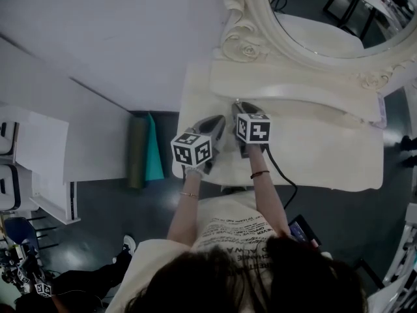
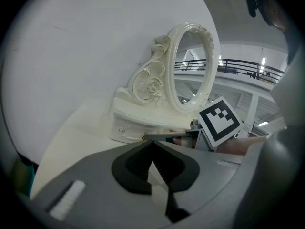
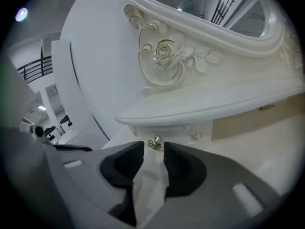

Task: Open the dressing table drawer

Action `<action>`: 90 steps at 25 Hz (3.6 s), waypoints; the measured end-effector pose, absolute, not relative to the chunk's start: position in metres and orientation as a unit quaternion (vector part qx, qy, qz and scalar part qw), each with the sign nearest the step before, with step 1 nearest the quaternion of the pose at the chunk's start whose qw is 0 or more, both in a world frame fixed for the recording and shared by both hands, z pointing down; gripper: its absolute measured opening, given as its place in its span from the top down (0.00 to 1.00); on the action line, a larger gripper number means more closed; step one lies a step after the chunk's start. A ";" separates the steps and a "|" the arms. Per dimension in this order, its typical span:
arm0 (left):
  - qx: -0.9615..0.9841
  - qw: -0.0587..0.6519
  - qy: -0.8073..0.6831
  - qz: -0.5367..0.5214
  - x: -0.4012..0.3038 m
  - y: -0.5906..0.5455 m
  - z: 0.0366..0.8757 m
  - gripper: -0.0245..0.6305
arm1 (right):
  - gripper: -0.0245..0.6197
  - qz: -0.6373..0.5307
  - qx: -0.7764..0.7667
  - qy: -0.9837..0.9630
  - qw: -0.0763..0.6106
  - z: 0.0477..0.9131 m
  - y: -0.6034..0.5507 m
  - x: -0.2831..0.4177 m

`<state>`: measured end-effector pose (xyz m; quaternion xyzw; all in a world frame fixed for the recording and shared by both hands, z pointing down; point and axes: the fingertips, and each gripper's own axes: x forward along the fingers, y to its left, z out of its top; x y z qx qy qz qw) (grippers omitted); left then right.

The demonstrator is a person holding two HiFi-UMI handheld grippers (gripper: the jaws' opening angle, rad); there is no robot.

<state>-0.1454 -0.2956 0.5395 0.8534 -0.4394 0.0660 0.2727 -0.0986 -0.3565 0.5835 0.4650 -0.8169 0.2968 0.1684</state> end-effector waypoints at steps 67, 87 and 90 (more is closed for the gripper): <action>0.855 0.271 -0.435 0.078 -0.150 -0.289 0.542 0.96 | 0.81 0.336 0.483 -0.789 0.177 0.593 -0.352 -0.102; 0.859 0.270 -0.426 0.082 -0.147 -0.273 0.543 0.96 | 0.81 0.340 0.483 -0.787 0.178 0.595 -0.333 -0.101; 0.859 0.271 -0.425 0.083 -0.147 -0.271 0.543 0.96 | 0.81 0.341 0.483 -0.786 0.178 0.596 -0.330 -0.102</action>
